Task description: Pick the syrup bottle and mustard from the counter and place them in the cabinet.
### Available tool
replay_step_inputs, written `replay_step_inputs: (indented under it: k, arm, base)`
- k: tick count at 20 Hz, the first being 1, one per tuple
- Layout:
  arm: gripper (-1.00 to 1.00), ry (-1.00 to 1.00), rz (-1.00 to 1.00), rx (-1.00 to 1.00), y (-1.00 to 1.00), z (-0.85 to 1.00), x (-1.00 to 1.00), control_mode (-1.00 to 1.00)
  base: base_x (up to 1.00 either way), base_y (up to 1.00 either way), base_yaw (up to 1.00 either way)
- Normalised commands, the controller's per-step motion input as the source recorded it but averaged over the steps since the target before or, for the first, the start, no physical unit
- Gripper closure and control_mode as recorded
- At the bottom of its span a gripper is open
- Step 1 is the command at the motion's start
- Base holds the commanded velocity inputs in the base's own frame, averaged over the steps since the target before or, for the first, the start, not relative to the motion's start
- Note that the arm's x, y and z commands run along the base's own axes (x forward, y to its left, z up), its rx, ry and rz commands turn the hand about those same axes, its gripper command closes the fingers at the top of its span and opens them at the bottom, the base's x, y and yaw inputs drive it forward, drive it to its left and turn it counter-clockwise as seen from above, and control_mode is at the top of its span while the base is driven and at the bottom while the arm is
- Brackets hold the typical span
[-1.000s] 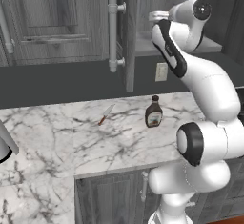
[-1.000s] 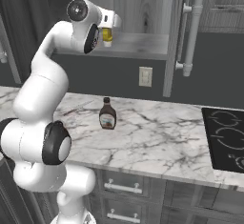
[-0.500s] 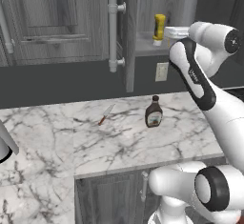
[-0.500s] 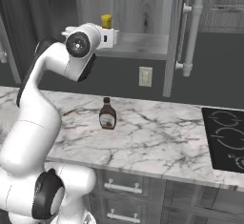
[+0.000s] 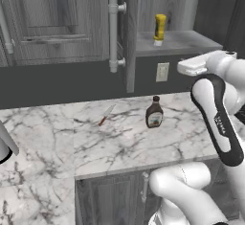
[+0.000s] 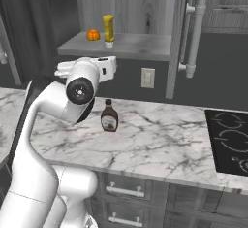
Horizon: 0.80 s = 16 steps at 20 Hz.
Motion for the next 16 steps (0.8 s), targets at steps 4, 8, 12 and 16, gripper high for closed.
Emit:
replay_step_inputs:
  k: [4, 8, 12, 16]
  arm:
    - [-1.0, 0.05, 0.14, -0.23, 0.05, -0.97, -0.73, -1.0]
    - [-1.0, 0.08, 0.11, -0.21, 0.11, -1.0, -0.45, -1.0]
    - [-1.0, 0.15, 0.06, -0.19, 0.22, -1.0, 0.1, -1.0]
    - [-1.0, 0.19, 0.02, -0.12, 0.16, -0.88, 0.51, -1.0]
  base:
    - [0.0, 0.0, 0.0]
    - [0.0, 0.0, 0.0]
    - [0.0, 0.0, 0.0]
    - [0.0, 0.0, 0.0]
